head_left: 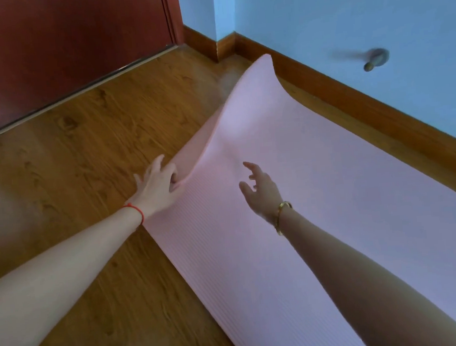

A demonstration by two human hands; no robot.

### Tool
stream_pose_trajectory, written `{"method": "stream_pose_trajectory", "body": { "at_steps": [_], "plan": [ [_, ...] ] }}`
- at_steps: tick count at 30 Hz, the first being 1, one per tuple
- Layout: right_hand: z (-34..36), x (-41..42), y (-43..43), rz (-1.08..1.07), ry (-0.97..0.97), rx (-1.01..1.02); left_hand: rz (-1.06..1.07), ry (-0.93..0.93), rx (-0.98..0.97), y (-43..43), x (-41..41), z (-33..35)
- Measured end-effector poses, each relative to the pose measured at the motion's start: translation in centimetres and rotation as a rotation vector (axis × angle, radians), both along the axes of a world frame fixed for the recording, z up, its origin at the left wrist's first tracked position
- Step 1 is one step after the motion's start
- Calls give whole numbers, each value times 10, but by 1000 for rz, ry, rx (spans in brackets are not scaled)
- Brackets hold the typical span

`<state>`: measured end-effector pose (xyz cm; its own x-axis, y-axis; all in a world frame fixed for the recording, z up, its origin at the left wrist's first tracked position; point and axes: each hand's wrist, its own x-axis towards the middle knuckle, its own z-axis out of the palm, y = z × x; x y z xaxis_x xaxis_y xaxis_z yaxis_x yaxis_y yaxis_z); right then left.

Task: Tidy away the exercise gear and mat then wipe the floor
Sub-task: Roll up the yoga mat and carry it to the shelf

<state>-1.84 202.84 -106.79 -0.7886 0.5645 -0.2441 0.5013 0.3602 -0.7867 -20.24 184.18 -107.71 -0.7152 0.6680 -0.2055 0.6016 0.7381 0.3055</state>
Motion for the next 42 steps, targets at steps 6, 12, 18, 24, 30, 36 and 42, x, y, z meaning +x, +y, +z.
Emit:
{"method": "stream_pose_trajectory", "body": {
  "at_steps": [6,12,18,24,30,36,42],
  "plan": [
    [9,-10,-11,183,-109,441,-97,63,11,-17,40,-10],
    [9,-8,-14,260,-284,510,137,107,41,-7,54,-11],
    [12,-5,-13,307,-244,468,223,183,-140,-9,39,-6],
    [11,-8,-16,-24,-80,-61,-61,495,-163,-7,80,-7],
    [12,-1,-18,-304,-22,-461,-161,544,-223,-1,157,-6],
    [-1,26,-10,-396,65,-482,-166,359,92,6,178,0],
    [-13,70,-1,-482,95,-704,232,-333,95,18,139,16]
  ]
}}
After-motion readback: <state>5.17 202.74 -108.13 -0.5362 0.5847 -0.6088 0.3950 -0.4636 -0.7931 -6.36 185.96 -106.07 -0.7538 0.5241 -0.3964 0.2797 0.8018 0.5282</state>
